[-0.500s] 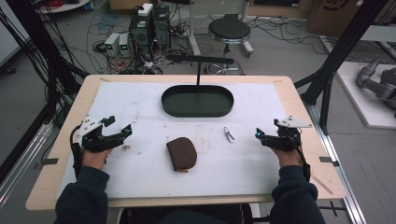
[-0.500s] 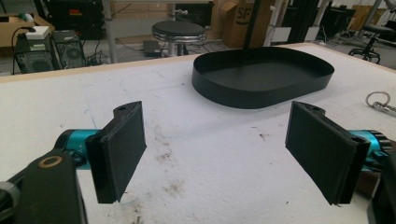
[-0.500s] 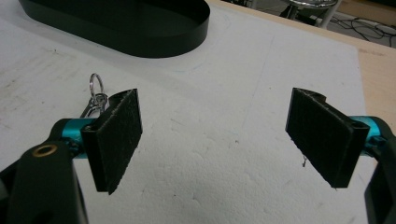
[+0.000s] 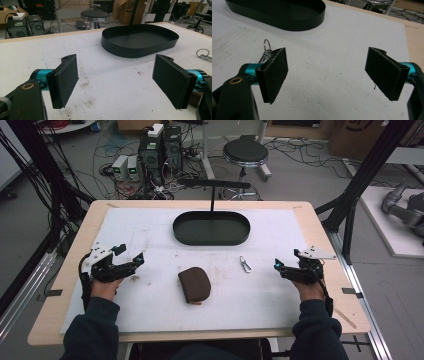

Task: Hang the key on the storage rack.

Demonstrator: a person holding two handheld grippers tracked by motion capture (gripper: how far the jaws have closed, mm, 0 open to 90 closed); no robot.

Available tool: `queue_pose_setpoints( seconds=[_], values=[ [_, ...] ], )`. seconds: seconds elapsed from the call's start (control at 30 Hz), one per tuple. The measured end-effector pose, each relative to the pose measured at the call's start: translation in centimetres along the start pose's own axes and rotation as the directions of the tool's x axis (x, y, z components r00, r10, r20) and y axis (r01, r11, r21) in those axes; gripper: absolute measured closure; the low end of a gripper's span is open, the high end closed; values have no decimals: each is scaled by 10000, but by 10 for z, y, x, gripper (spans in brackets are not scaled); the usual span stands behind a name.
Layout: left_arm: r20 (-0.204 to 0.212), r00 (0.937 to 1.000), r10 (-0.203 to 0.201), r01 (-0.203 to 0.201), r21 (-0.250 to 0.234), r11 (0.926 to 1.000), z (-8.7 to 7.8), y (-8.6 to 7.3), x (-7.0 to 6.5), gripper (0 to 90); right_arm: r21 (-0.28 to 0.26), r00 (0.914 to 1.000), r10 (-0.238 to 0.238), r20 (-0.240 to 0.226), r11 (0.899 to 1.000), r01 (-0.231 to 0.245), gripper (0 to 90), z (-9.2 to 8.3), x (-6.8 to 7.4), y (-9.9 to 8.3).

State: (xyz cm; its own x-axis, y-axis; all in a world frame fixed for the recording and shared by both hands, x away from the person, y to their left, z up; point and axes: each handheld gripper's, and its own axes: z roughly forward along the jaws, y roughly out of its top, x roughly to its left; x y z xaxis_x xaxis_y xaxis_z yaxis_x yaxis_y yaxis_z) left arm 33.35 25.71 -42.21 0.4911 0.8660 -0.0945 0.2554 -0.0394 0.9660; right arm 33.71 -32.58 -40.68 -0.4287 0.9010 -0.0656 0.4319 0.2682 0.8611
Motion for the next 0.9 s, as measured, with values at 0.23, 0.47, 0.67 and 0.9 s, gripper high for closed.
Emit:
queue_pose_setpoints(
  seconds=[0.23,0.47,0.67,0.9],
  values=[
    [104,9999,110,-110,23,9999,1,0,0,215,-12,9981,-110,-603,9999,110,258,3,10,5],
    [180,9997,148,-148,18,9999,-2,-1,-2,215,-103,9916,-316,-1252,9995,306,367,10,30,14],
    [174,9997,142,-144,131,9998,0,-2,-1,215,622,9790,-639,-1938,9951,773,573,32,45,21],
    [108,9998,174,-176,205,9996,0,-3,-1,216,1474,9643,-989,-2457,9794,1380,655,56,55,23]
  ],
)
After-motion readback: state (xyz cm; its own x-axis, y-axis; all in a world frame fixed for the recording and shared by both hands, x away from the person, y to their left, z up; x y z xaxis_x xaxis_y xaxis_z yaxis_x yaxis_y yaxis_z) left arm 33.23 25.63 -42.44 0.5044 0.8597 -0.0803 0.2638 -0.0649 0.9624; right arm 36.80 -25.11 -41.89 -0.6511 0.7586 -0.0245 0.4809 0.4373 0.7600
